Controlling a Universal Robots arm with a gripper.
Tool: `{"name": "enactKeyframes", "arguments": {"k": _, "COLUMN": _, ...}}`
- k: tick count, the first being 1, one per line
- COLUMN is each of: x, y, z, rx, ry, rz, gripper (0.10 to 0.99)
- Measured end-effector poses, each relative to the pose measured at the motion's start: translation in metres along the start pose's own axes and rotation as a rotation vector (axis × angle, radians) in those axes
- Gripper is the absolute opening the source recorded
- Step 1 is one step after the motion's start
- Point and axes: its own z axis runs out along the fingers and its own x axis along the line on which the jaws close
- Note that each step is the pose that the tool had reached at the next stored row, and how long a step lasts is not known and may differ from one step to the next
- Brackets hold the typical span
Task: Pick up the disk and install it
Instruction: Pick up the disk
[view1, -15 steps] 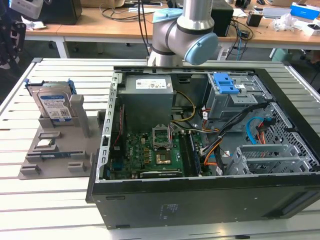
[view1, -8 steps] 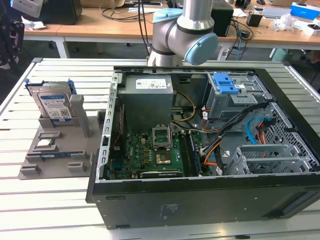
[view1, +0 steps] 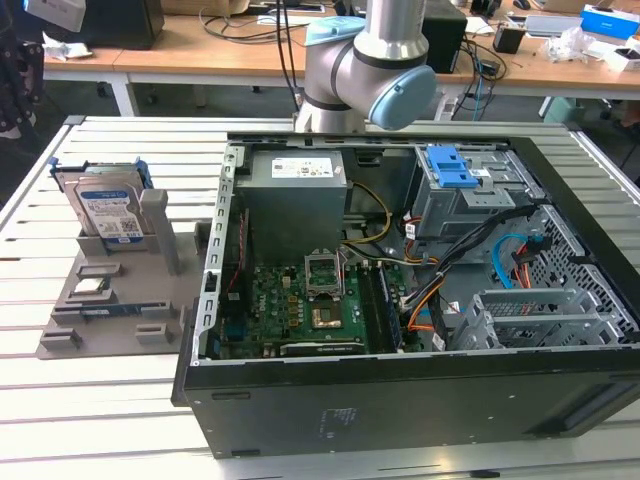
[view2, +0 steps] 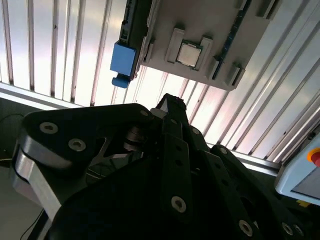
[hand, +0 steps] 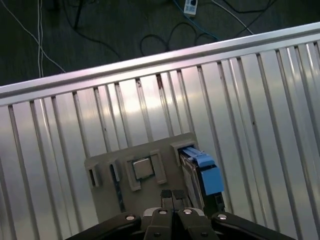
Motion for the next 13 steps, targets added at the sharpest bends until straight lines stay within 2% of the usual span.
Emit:
{"name": "enactKeyframes", "arguments": {"k": 10, "x": 0.0000, "y": 0.0000, "z": 0.0000, "rx": -0.002, "ry": 0.0039, "rz": -0.088, "gripper": 0.106}}
{"name": "enactKeyframes", "arguments": {"k": 11, "x": 0.0000, "y": 0.0000, "z": 0.0000, "rx": -0.003, "ry": 0.0055, "rz": -0.122, "gripper": 0.106}}
{"name": "enactKeyframes", "arguments": {"k": 13, "x": 0.0000, "y": 0.0000, "z": 0.0000, "rx": -0.003, "ry": 0.0066, "rz": -0.147, "gripper": 0.106}}
